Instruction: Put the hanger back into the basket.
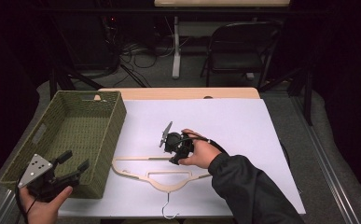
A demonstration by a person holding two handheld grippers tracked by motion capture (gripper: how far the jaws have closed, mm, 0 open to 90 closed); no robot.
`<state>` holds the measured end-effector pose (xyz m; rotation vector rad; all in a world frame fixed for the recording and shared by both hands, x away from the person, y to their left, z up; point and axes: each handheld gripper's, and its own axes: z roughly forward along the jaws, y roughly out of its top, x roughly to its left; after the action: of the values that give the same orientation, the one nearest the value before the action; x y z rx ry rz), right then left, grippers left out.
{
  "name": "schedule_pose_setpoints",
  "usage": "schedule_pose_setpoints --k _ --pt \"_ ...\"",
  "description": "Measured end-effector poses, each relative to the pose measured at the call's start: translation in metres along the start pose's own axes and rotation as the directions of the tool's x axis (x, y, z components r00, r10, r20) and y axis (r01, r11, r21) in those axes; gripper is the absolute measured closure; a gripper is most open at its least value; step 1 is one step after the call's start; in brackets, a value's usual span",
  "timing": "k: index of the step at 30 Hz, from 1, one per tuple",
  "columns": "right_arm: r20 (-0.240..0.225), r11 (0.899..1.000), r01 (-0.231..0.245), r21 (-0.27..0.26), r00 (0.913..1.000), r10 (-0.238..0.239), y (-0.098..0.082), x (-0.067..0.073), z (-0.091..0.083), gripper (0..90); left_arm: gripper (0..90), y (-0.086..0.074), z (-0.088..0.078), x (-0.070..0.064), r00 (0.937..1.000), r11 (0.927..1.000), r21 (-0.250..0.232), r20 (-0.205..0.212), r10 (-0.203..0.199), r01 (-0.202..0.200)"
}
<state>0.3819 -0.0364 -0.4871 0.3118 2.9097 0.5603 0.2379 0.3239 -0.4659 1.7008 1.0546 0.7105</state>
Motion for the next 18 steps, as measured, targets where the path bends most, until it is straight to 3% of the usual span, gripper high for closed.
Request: schedule_pose_setpoints --k 11,18 --pt "-0.047 0.994 0.073 0.083 0.9965 -0.07 0.004 0.013 0.021 62.2 28.9 0.0 0.0 -0.001 1.0 1.0 0.003 0.001 0.003 -0.003" --pt "-0.058 0.99 0.082 0.111 0.9954 -0.076 0.006 0.016 0.028 62.3 29.0 0.0 0.0 -0.001 1.0 1.0 0.002 0.001 0.001 -0.001"
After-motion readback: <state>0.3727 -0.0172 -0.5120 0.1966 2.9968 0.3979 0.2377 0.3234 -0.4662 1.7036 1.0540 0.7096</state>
